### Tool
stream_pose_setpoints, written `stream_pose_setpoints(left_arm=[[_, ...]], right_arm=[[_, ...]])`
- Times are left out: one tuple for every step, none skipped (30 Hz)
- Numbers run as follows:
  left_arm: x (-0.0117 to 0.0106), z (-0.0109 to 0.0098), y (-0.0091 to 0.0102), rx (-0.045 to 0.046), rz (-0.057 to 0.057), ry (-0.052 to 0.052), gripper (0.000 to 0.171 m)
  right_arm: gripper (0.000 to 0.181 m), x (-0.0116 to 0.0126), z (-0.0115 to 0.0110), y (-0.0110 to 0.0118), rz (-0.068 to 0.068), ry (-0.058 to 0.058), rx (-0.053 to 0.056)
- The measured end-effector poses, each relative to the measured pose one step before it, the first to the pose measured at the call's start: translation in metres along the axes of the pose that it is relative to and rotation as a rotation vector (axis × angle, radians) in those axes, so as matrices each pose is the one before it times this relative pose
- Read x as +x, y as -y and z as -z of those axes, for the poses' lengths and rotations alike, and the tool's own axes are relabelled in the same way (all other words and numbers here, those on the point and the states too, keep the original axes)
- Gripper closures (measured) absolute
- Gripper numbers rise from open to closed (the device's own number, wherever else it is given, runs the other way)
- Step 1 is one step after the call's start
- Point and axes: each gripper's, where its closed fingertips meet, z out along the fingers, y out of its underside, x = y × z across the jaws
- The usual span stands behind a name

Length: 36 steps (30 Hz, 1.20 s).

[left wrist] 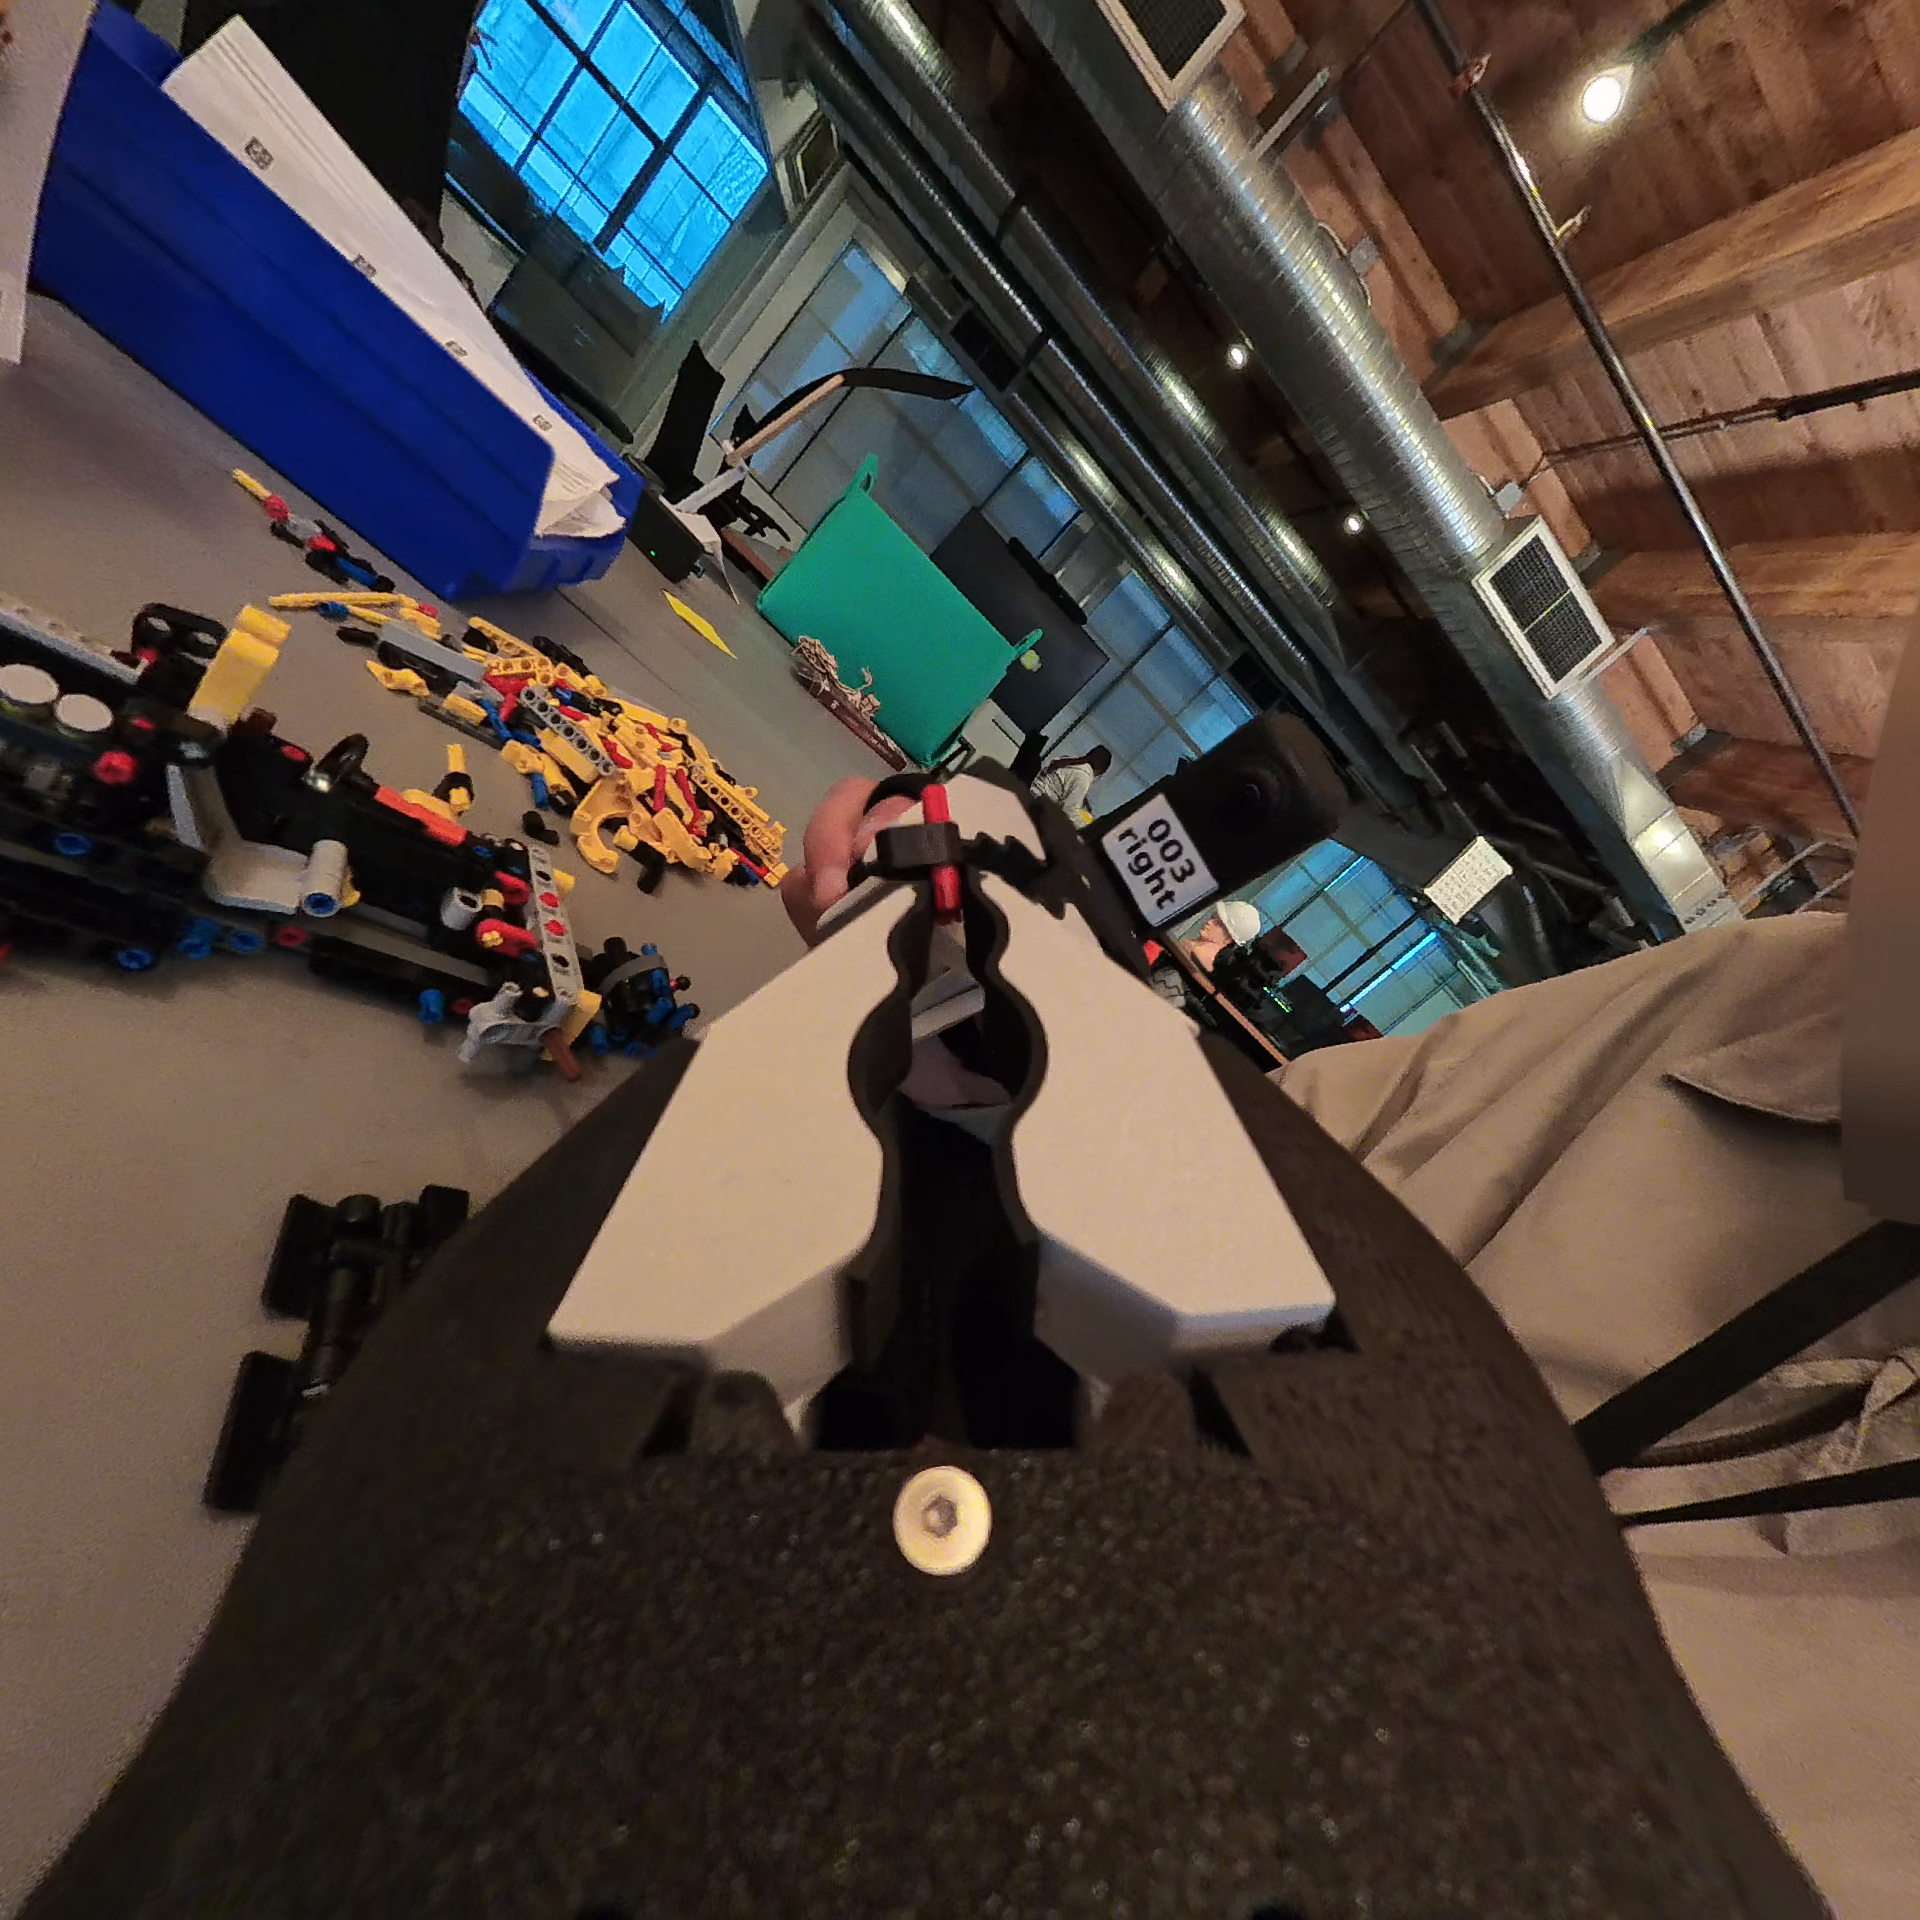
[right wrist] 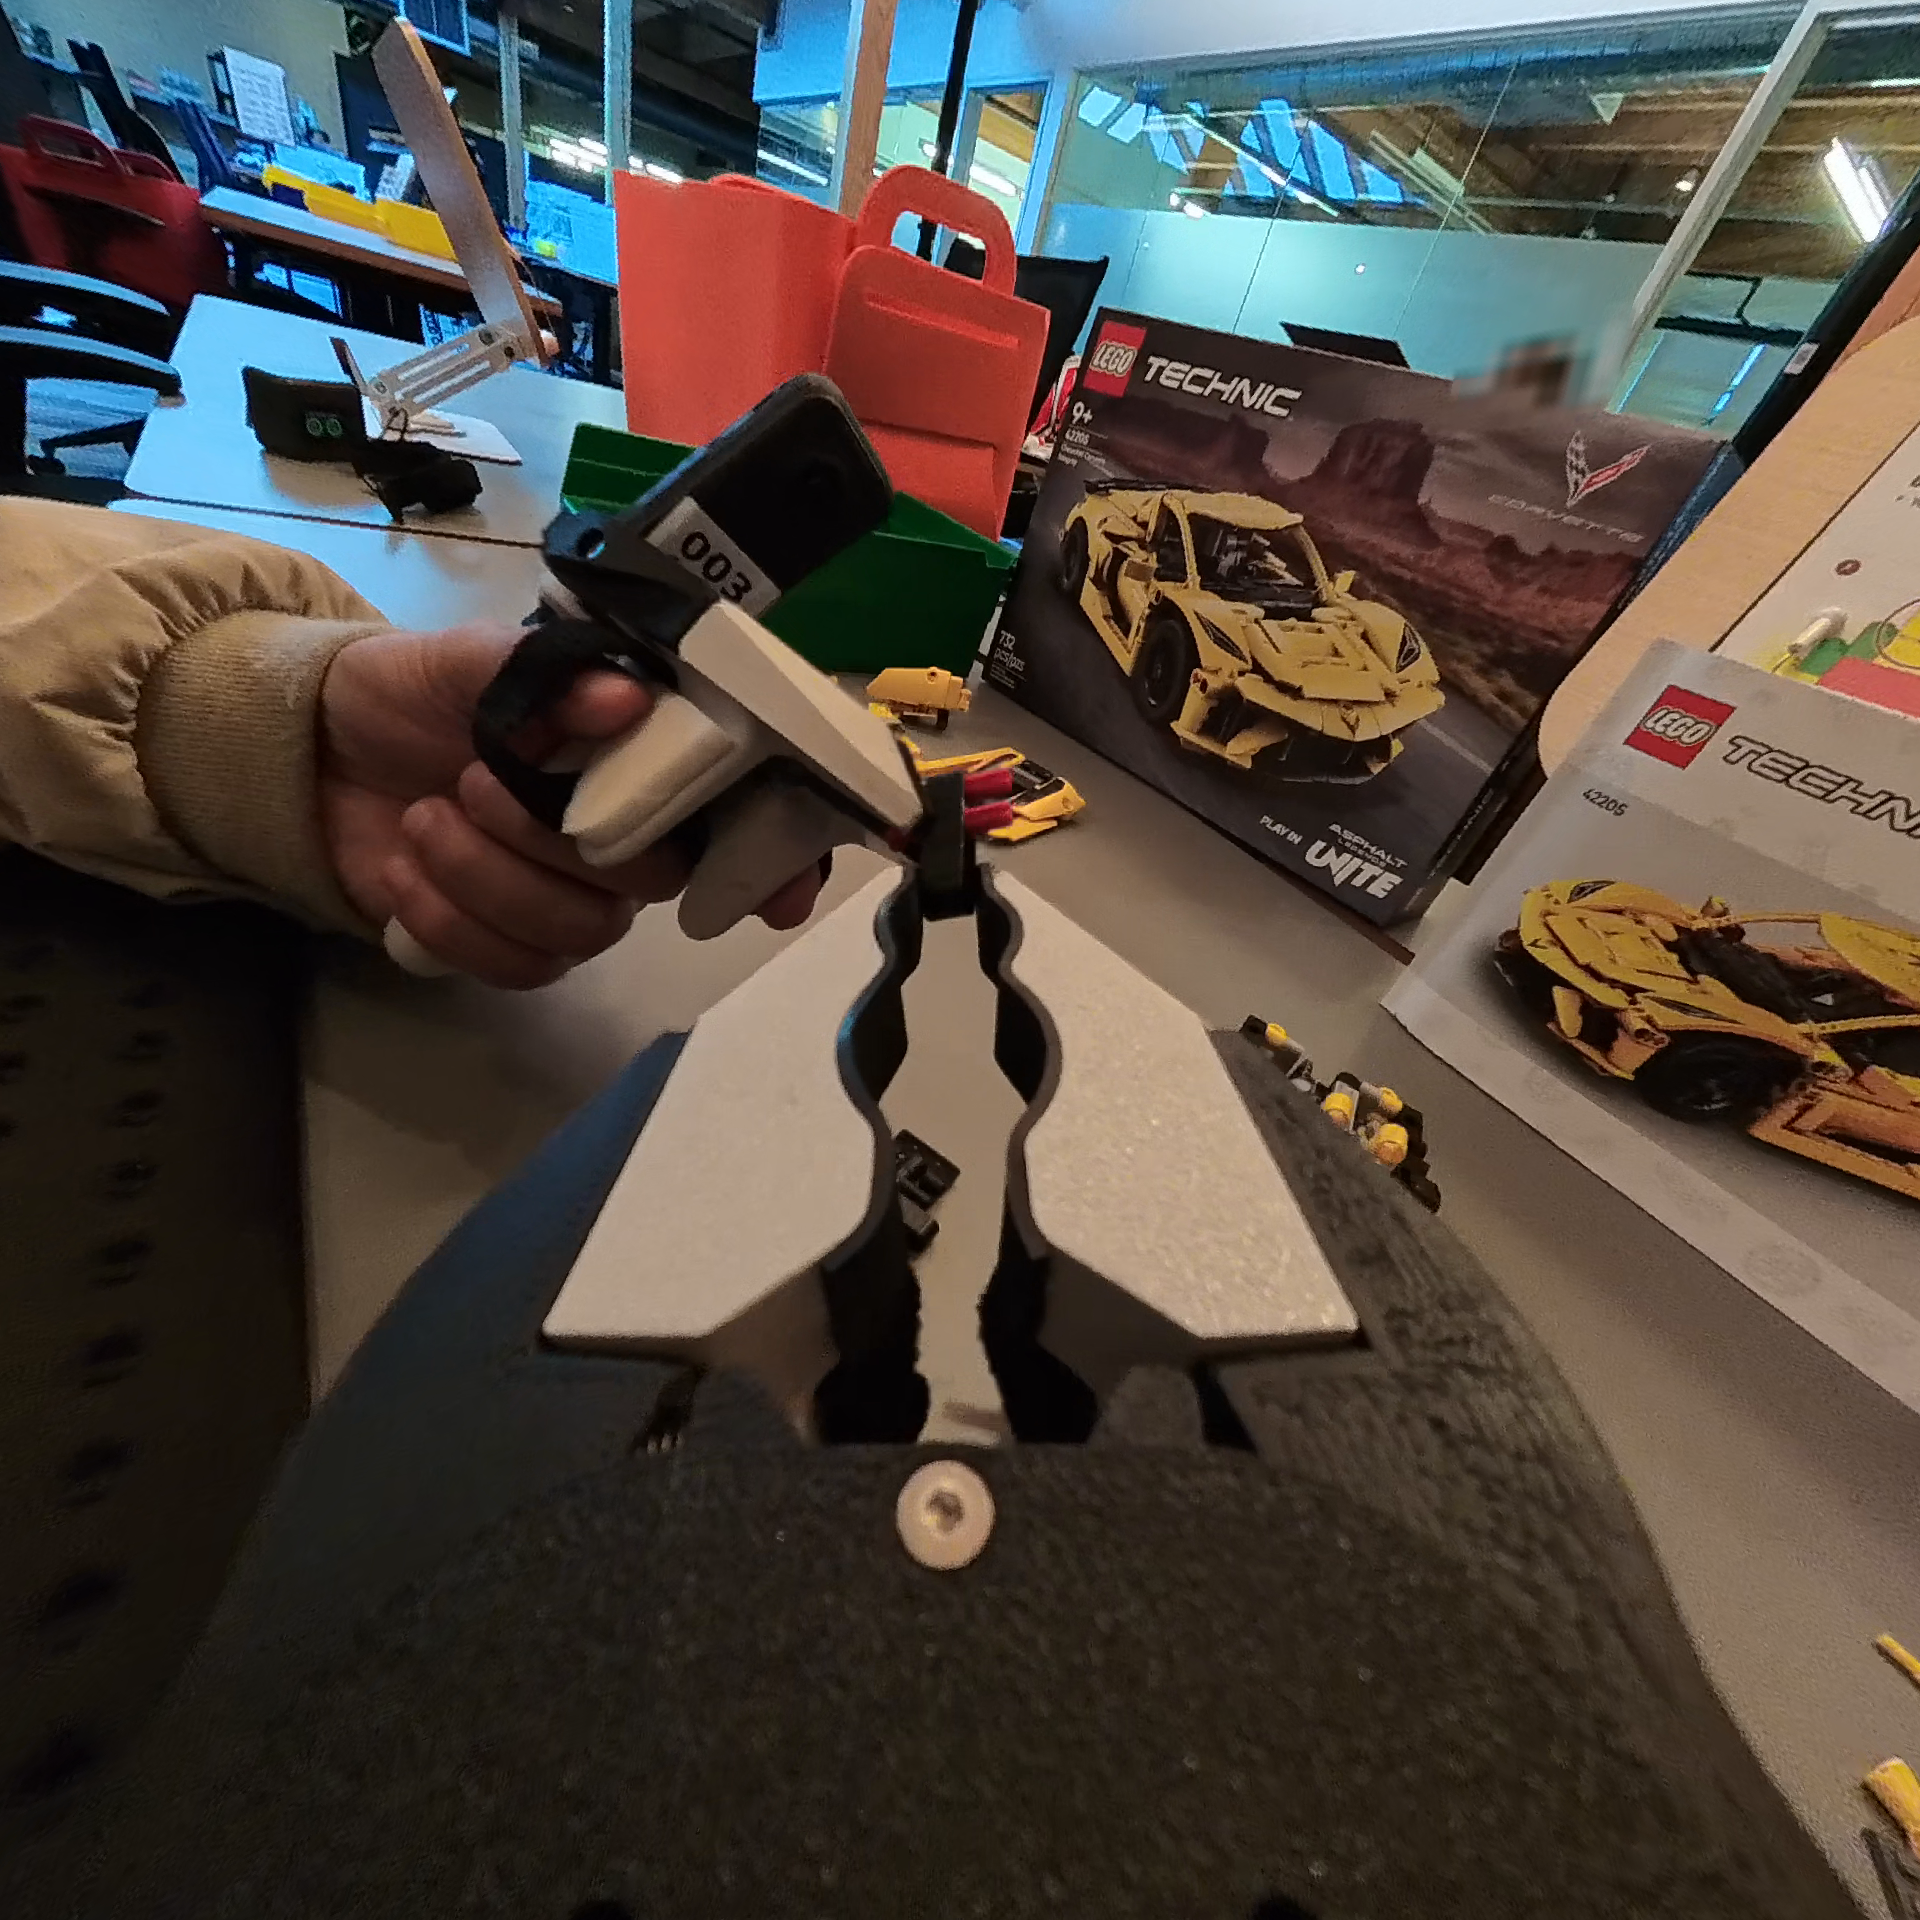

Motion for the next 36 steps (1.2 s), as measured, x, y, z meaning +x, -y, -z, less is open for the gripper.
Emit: stream_pose_setpoints(left_arm=[[-0.00105,0.00026,-0.00050,-0.00458,0.0076,0.0010,0.166],[-0.00088,0.00040,0.00001,-0.00218,0.0090,-0.0002,0.166],[-0.00022,0.00077,0.00065,-0.00056,0.0089,-0.0038,0.166],[0.00054,0.00159,0.00189,0.00277,0.0066,-0.0078,0.165],[-0.00046,0.00253,0.00327,0.00786,0.0027,-0.0005,0.161],[-0.00258,0.00314,0.00349,0.01014,-0.0045,0.0144,0.155],[-0.00349,0.00320,0.00251,0.00662,-0.0117,0.0211,0.151],[-0.00154,0.00241,0.00080,-0.00014,-0.0136,0.0098,0.151],[0.00180,0.00100,-0.00166,-0.01217,-0.0089,-0.0103,0.150],[0.00333,-0.00071,-0.00471,-0.03029,-0.0019,-0.0211,0.148],[0.00343,-0.00204,-0.00643,-0.04223,0.0002,-0.0215,0.145],[0.00193,-0.00220,-0.00522,-0.03543,-0.0050,-0.0098,0.144],[-0.00027,-0.00164,-0.00327,-0.02093,-0.0100,0.0071,0.142],[-0.00265,-0.00107,-0.00296,-0.01720,-0.0097,0.0202,0.141],[-0.00260,-0.00123,-0.00414,-0.02360,-0.0062,0.0156,0.141],[-0.00082,-0.00155,-0.00527,-0.03070,-0.0014,0.0027,0.141],[-0.00199,-0.00170,-0.00527,-0.03086,-0.0035,0.0098,0.141],[-0.00333,-0.00144,-0.00435,-0.02436,-0.0093,0.0208,0.144],[-0.00257,-0.00143,-0.00381,-0.02037,-0.0100,0.0172,0.144],[-0.00016,-0.00085,-0.00314,-0.01762,-0.0050,0.0014,0.144],[0.00091,-0.00039,-0.00178,-0.00926,0.0028,-0.0078,0.153],[0.00103,0.00004,-0.00003,0.00208,0.0084,-0.0082,0.154],[0.00172,0.00015,0.00048,0.00448,0.0056,-0.0119,0.154],[0.00310,0.00010,0.00019,0.00375,0.0016,-0.0199,0.154],[0.00461,-0.00014,0.00051,0.00570,0.0105,-0.0306,0.154],[0.00533,-0.00054,0.00042,0.00655,0.0228,-0.0392,0.154],[0.00577,-0.00092,-0.00046,0.00139,0.0239,-0.0425,0.154],[0.00495,-0.00087,-0.00050,0.00007,0.0166,-0.0347,0.155],[0.00361,-0.00107,-0.00055,0.00157,0.0056,-0.0232,0.155],[0.00397,-0.00161,-0.00160,-0.00272,-0.0003,-0.0247,0.155],[0.00575,-0.00201,-0.00252,-0.00911,0.0068,-0.0367,0.155],[0.00709,-0.00251,-0.00444,-0.02232,0.0136,-0.0466,0.155],[0.00730,-0.00337,-0.00688,-0.03736,0.0100,-0.0461,0.155],[0.00619,-0.00431,-0.00805,-0.04431,0.0041,-0.0365,0.155],[0.00476,-0.00481,-0.00878,-0.04792,-0.0012,-0.0260,0.155],[0.00319,-0.00409,-0.00726,-0.03857,-0.0056,-0.0163,0.155]], right_arm=[[0.173,-0.00037,-0.00031,-0.00164,0.0067,-0.0013,-0.0088],[0.173,0.00024,-0.00035,-0.00117,0.0097,-0.0019,-0.0079],[0.173,0.00049,-0.00023,-0.00066,-0.0004,0.0001,-0.0078],[0.174,0.00014,0.00046,0.00095,-0.0195,0.0085,0.0080],[0.174,0.00006,0.00097,0.00163,-0.0437,0.0221,0.0131],[0.174,-0.00168,0.00139,0.00166,-0.0544,0.0454,0.0077],[0.174,-0.00381,0.00158,0.00217,-0.0684,0.0688,0.0101],[0.174,-0.00523,0.00185,0.00366,-0.0841,0.0767,0.0245],[0.174,-0.00510,0.00171,0.00302,-0.0713,0.0670,0.0233],[0.174,-0.00010,0.00152,-0.00031,-0.0221,0.0171,-0.0049],[0.174,0.00148,0.00110,-0.00301,0.0501,-0.0114,-0.0219],[0.174,0.00257,0.00011,-0.00683,0.0913,-0.0319,-0.0429],[0.174,0.00130,-0.00100,-0.01267,0.1059,-0.0268,-0.0754],[0.174,-0.00266,-0.00187,-0.01225,0.0875,-0.0071,-0.0708],[0.175,-0.00305,-0.00154,-0.00722,0.0544,-0.0003,-0.0432],[0.175,-0.00206,-0.00148,-0.00378,0.0255,0.0009,-0.0240],[0.175,-0.00193,-0.00039,0.00139,0.0079,0.0064,0.0072],[0.175,-0.00292,-0.00010,0.00222,-0.0023,0.0185,0.0131],[0.175,-0.00252,0.00006,0.00176,0.0052,0.0124,0.0117],[0.175,0.00007,0.00003,-0.00079,0.0092,-0.0044,-0.0063],[0.175,0.00040,0.00031,-0.00086,0.0051,-0.0046,-0.0064],[0.175,-0.00020,0.00037,0.00089,-0.0020,0.0033,0.0077],[0.175,0.00003,0.00037,0.00173,-0.0128,0.0046,0.0132],[0.174,-0.00086,0.00076,0.00311,-0.0243,0.0153,0.0187],[0.174,-0.00158,0.00155,0.00442,-0.0325,0.0243,0.0261],[0.174,-0.00212,0.00183,0.00500,-0.0375,0.0289,0.0318],[0.175,-0.00358,0.00185,0.00480,-0.0374,0.0383,0.0316],[0.175,-0.00396,0.00123,0.00403,-0.0384,0.0401,0.0273],[0.175,-0.00285,0.00058,0.00281,-0.0392,0.0324,0.0233],[0.175,-0.00330,0.00098,0.00229,-0.0258,0.0333,0.0140],[0.175,-0.00543,0.00118,0.00266,-0.0214,0.0414,0.0111],[0.175,-0.00706,0.00036,0.00228,-0.0394,0.0565,0.0197],[0.176,-0.00970,-0.00017,0.00094,-0.0628,0.0850,0.0160],[0.176,-0.00987,-0.00080,-0.00151,-0.0711,0.0831,-0.0042],[0.175,-0.01016,-0.00160,-0.00405,-0.0449,0.0764,-0.0178],[0.175,-0.00765,-0.00182,-0.00438,-0.0003,0.0478,-0.0249]])
